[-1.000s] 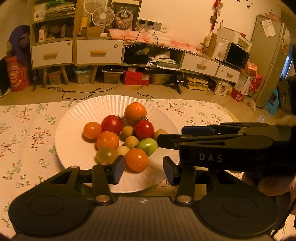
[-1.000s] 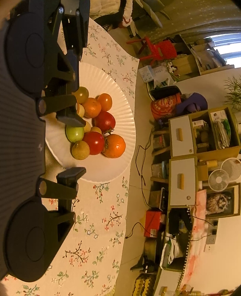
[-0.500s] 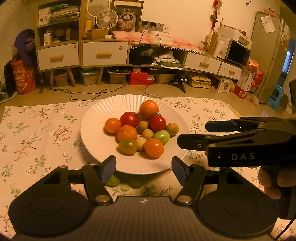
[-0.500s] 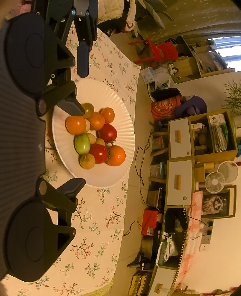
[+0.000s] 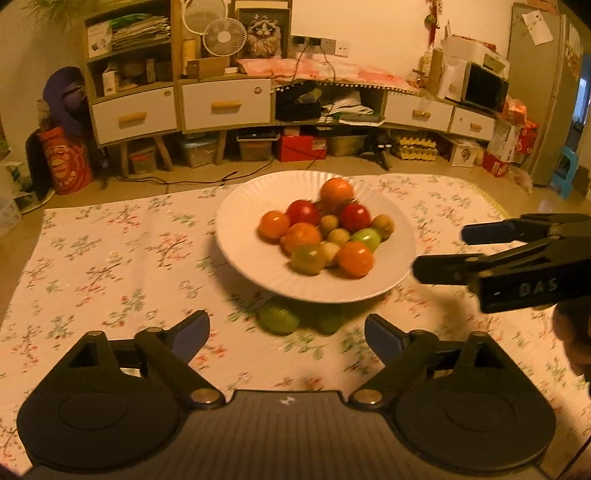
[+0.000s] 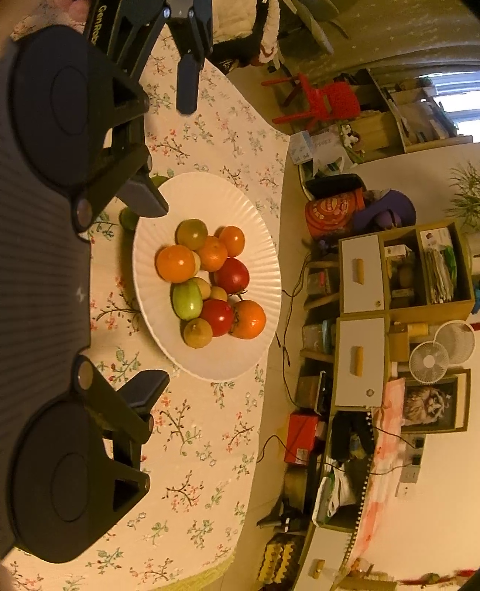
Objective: Organize fruits
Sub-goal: 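Move left gripper to a green tomato while right gripper moves to another green tomato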
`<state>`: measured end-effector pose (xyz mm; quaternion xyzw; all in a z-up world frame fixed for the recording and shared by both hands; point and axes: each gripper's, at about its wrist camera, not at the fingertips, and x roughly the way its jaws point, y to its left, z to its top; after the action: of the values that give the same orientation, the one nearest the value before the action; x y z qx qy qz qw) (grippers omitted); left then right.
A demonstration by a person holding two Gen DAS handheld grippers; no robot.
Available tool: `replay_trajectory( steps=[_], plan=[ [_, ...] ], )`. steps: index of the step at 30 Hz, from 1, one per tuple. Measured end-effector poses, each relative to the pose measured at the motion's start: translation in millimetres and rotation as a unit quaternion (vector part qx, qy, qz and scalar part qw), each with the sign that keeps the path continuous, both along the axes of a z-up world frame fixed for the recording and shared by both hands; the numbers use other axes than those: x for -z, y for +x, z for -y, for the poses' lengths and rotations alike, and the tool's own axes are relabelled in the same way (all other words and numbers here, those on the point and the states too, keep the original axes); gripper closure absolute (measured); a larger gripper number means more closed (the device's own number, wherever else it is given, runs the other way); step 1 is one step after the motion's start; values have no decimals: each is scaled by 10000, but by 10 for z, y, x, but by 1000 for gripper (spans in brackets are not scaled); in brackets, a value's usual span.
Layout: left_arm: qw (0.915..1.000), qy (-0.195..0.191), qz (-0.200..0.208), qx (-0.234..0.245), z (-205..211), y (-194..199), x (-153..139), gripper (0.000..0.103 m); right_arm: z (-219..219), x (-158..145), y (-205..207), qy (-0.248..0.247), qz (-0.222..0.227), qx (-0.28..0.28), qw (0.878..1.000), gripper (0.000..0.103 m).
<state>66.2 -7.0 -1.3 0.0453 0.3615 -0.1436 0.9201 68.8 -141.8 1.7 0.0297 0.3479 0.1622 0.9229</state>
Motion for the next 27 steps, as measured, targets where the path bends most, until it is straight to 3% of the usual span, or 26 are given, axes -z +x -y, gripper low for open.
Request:
replay_trajectory(
  steps=[9,20,27],
  plan=[
    [9995,200,-56,-253,-208,-15,250,11,-117,148,-120,-189,-46,-29,9998,6],
    [9979,460,-9,-450,-193,90,557,11,-209,416,-177,-505,-196,15,9985,5],
    [9982,353,219,-436,-154,176,588,10,-251,527,-147,-565,-286,-9,9980,5]
  ],
)
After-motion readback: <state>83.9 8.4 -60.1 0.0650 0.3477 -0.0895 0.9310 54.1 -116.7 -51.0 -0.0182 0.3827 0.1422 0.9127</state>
